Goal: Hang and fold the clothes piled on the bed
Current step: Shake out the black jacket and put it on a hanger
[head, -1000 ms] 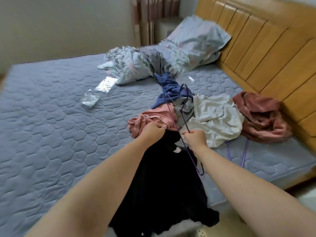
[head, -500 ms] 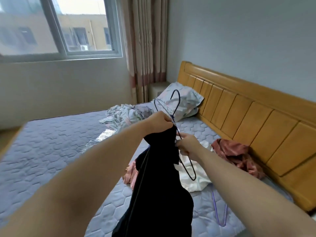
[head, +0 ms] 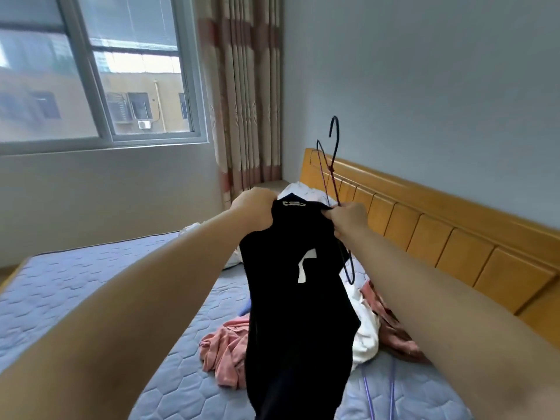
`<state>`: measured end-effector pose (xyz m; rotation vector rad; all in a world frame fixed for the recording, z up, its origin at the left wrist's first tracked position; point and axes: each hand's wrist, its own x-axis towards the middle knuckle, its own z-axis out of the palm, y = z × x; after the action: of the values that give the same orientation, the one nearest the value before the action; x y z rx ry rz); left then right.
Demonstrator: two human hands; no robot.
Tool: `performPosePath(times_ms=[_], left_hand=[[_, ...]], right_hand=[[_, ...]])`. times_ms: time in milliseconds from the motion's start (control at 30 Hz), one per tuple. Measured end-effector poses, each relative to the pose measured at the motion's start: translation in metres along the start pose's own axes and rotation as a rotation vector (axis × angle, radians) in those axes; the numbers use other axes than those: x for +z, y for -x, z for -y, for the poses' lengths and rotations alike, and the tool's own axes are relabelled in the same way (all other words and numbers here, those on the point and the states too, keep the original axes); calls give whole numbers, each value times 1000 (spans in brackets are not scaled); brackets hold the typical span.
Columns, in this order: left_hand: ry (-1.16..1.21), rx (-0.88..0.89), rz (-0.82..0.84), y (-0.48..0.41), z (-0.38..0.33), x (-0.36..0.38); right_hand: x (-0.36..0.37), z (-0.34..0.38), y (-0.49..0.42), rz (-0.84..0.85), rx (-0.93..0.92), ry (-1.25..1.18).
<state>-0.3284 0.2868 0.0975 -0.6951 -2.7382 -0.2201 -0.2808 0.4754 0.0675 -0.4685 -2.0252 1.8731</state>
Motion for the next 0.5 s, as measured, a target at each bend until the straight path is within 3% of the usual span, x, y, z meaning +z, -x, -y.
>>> performPosePath(times_ms=[67, 133, 167, 267, 333, 433, 500], left_hand=[[124, -113, -230, -6, -2, 1], [377, -256, -304, -11, 0, 6], [468, -319, -206, -12, 5, 12], [662, -464, 317, -7, 13, 32], [807, -472, 286, -10, 10, 37], [1289, -507, 121, -20, 4, 37], [1574, -499, 222, -26, 7, 34]], right_hand=[[-3, 16, -6, -79, -85, 36], [-8, 27, -16, -141, -134, 41], [-11, 30, -21, -145, -131, 62], [-18, 27, -26, -106, -97, 279], [-21, 19, -25, -103, -71, 352], [-26, 8, -28, -107, -15, 247], [-30, 6, -32, -136, -13, 176]])
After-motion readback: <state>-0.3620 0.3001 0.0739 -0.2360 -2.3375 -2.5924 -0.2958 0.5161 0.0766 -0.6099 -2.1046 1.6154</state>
